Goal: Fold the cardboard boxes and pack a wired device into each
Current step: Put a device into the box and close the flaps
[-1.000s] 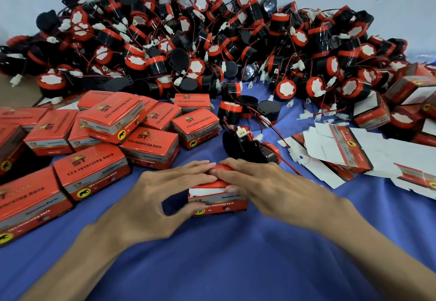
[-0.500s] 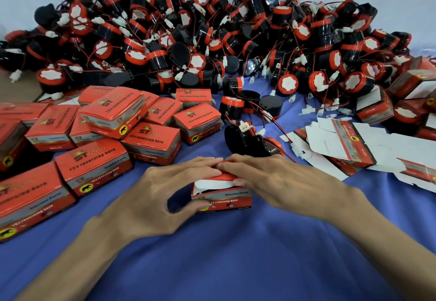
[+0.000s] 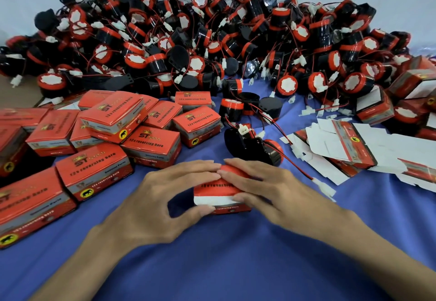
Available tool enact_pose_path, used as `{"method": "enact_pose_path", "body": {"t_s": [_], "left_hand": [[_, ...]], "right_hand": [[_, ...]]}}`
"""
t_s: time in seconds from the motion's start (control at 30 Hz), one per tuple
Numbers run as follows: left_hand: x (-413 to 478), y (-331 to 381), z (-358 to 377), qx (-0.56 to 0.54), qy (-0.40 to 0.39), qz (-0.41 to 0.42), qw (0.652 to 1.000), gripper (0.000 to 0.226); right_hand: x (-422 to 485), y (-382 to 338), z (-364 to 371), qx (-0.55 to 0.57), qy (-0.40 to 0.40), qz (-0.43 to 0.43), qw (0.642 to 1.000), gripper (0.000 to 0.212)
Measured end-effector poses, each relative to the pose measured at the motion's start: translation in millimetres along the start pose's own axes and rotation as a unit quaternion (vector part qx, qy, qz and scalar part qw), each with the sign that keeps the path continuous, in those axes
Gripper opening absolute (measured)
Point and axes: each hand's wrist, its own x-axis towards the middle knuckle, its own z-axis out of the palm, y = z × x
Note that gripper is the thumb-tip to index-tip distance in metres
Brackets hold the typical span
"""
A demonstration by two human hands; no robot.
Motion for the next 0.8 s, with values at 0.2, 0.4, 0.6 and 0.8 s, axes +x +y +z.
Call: {"method": "enact_pose_path", "body": {"t_s": [0.2, 0.4, 0.6, 0.8], "left_hand": [[2, 3, 0, -0.036, 0.037, -0.022, 0.998, 0.037], [2, 2, 0, -0.027, 0.035, -0.022, 0.999, 0.038], [-1, -2, -2, 0.055, -0.002, 0.035, 0.998, 0.038], [-2, 1, 3, 0.139, 0.009, 0.059, 0.988, 0.037]], "right_hand": [[5, -3, 13, -0.019, 0.086, -0.014, 0.996, 0.048], [6, 3, 15, -0.001, 0.100, -0.041, 0.994, 0.042], [4, 8, 16, 0.031, 0.076, -0.040, 0.996, 0.042], [-5, 15, 15, 0.027, -0.012, -0.036, 0.999, 0.050]]}}
